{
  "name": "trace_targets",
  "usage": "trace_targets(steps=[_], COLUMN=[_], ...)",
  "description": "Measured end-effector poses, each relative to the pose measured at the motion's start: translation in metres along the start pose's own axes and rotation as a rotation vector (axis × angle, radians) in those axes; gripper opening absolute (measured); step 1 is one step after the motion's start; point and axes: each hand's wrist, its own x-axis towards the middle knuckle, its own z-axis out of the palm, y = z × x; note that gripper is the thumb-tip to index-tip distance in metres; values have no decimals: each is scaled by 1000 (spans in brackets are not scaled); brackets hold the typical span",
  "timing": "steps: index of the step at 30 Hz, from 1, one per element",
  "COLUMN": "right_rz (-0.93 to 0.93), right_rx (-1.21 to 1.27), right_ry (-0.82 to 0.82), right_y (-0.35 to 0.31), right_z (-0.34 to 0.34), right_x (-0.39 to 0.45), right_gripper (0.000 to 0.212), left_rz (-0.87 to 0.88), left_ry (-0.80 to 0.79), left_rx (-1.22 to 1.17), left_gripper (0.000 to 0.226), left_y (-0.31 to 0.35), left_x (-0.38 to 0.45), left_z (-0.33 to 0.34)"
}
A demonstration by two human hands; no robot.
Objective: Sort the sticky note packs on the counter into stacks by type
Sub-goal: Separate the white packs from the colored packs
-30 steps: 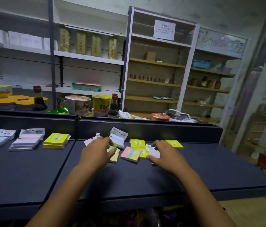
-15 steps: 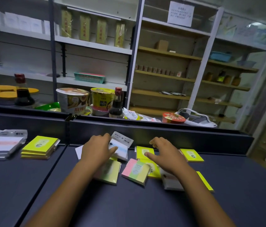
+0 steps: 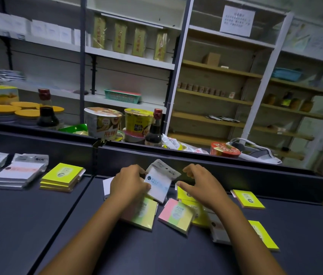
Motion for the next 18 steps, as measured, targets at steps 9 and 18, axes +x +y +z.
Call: trace_targets(steps=[9, 18], right_rz=[20, -20], right_rx=[93, 168], right_ry=[31, -31], right_y=[3, -19], right_z=[-5, 19], right_x=[5, 17], right_gripper=[41, 39], left_rz=[-6, -9], left_ry=[111, 159], left_rx=[-536, -1265], left_gripper=[23, 18], left_y=[0, 4], left_x=[8, 2], left_z=[-21, -43])
